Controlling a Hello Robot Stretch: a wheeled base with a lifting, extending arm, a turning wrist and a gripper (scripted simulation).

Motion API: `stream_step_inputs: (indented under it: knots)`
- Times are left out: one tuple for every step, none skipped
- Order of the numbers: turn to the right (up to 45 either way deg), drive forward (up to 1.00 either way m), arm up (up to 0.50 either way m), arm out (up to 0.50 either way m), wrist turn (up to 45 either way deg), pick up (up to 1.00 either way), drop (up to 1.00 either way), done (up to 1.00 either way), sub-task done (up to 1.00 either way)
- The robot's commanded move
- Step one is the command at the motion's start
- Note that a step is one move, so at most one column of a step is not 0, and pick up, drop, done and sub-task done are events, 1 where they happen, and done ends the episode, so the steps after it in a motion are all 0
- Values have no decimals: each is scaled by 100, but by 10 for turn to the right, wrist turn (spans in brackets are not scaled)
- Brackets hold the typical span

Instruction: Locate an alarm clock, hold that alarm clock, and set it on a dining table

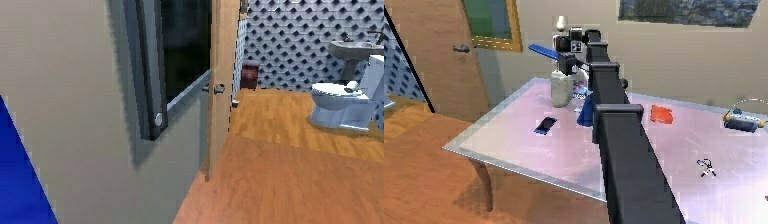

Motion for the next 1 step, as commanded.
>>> stream_step_inputs:
  knots:
    - [0, 0, 0, -8, 0, 0, 0, 0, 0]
